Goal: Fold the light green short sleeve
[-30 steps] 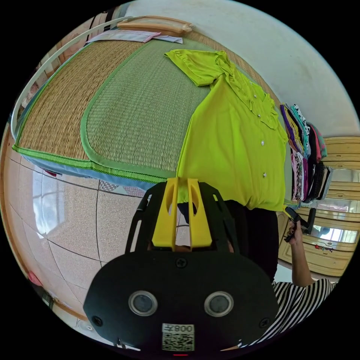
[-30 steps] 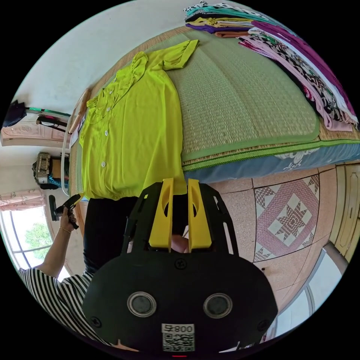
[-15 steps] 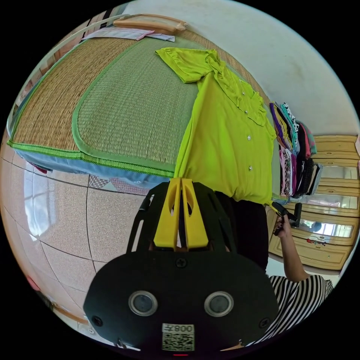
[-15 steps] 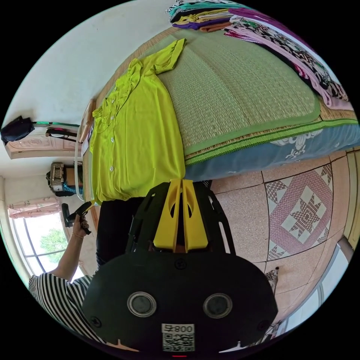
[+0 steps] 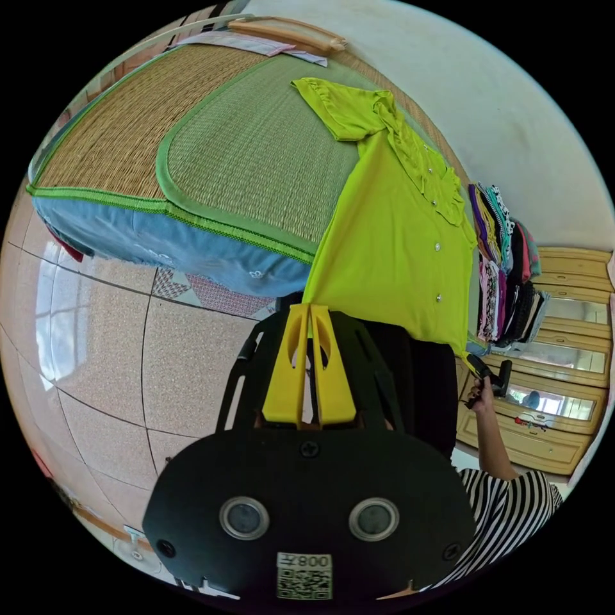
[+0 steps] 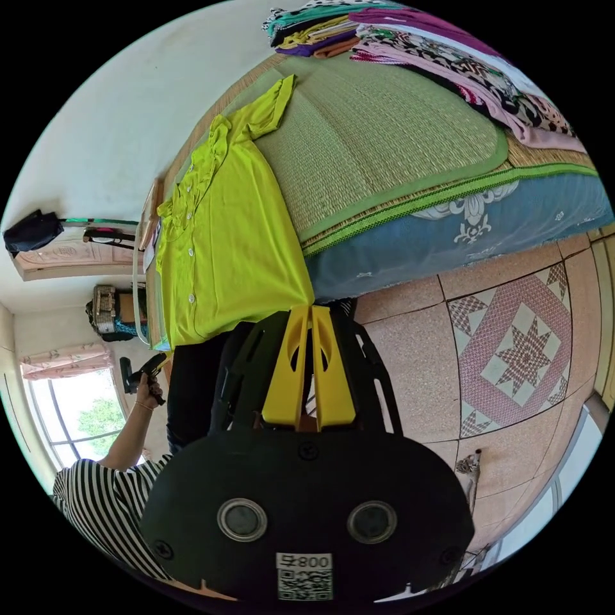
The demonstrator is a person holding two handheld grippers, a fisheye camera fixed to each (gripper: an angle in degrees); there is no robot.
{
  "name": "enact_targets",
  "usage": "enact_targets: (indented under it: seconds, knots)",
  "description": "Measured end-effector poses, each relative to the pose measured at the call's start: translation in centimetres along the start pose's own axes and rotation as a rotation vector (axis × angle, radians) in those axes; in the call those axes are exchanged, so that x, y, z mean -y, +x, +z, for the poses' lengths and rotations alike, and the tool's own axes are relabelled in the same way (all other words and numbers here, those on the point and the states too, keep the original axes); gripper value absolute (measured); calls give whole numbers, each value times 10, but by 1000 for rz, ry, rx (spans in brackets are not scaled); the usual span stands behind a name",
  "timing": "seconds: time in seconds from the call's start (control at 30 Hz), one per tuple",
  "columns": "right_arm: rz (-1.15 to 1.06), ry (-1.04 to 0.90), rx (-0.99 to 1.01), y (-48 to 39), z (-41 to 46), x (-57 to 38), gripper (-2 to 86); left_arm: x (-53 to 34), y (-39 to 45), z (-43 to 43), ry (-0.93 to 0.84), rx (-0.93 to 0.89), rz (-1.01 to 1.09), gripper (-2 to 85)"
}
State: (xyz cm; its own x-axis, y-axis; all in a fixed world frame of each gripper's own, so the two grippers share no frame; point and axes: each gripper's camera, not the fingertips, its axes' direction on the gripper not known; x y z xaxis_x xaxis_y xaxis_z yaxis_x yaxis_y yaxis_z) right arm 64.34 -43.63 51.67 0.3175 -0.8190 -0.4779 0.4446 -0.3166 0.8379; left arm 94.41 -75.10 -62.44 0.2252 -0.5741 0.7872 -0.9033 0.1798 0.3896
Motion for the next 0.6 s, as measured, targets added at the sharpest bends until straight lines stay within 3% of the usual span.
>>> enact_targets:
  seconds: [0.37,0.6]
  knots:
    - [142,100,101,46,-9,-13,0,8,29,-34,99,-38,-55,1]
    - [104,194,138,32,-19,5,1,43,98,-43,109,-113,76,3]
